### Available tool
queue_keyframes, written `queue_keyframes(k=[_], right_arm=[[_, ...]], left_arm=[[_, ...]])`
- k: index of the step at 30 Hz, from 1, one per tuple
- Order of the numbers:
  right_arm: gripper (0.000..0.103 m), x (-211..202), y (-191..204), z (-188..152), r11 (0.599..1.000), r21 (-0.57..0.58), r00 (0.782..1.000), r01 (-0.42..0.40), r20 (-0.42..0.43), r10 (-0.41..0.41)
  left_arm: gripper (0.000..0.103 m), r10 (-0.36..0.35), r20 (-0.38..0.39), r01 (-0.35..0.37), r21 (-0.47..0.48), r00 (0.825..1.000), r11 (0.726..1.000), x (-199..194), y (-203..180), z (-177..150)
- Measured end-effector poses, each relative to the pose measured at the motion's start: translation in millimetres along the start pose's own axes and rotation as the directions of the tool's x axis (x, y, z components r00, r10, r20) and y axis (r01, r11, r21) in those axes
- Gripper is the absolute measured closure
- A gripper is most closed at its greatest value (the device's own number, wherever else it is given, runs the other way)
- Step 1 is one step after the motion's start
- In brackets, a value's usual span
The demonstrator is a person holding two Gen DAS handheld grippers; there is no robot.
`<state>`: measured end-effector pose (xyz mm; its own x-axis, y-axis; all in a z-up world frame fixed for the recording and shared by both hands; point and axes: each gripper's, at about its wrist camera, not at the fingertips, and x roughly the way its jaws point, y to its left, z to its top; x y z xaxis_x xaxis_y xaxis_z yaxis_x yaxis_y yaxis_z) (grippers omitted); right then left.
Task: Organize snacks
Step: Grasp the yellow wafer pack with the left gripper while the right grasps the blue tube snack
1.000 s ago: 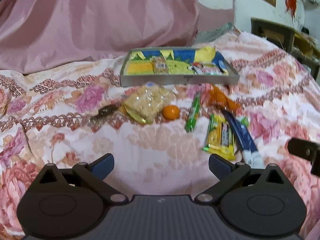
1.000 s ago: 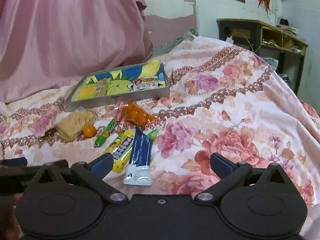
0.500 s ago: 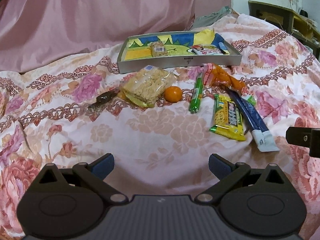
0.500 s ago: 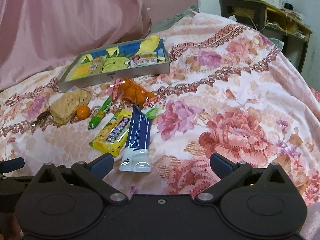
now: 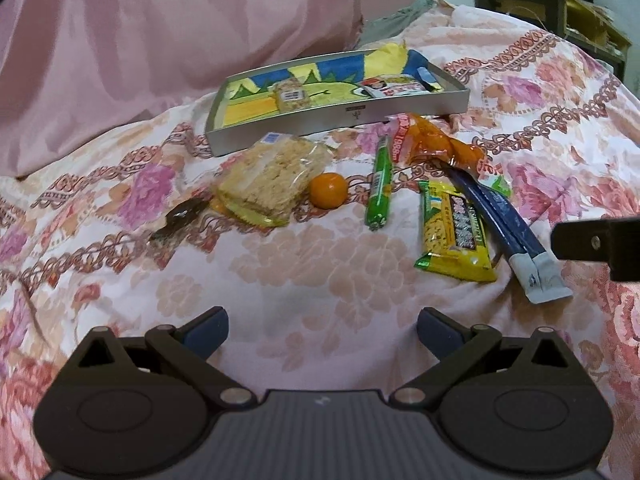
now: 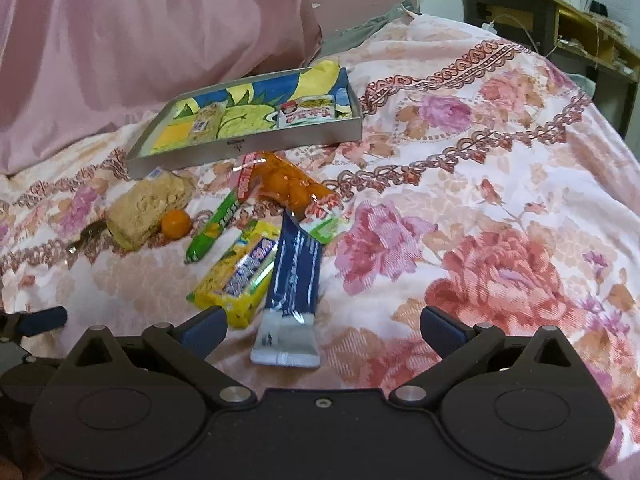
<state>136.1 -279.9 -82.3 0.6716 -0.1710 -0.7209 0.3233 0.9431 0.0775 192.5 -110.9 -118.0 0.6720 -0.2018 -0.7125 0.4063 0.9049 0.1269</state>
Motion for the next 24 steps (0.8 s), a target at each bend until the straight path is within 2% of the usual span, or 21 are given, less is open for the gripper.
queue_keyframes(k=[10,17,21,24], right_arm=[[0.001,21,-6,25,0.998,-0.053,0.999,-0.025,0.029,0.027],[0.002,43,-6,30,0.996,-0.048,0.996,-0.081,-0.025,0.08],[0.012,59,-4,35,0.991,-0.068,0.991,-0.118,-0.064,0.114],[0.023,70,-6,37,0.985,-0.051,0.981,-0.167,-0.104,0.161]], left_arm=[[0.001,-0.037,0.014,0.036,0.053,0.999,0.998,20,-16,17],[0.001,-0.058,0.031,0.054,0.117,0.998,0.992,33,-33,27],[0.001,-0.079,0.041,0.071,0.166,0.996,0.984,36,-41,32],[0.001,-0.106,0.047,0.095,0.188,0.993,0.978,37,-44,34]])
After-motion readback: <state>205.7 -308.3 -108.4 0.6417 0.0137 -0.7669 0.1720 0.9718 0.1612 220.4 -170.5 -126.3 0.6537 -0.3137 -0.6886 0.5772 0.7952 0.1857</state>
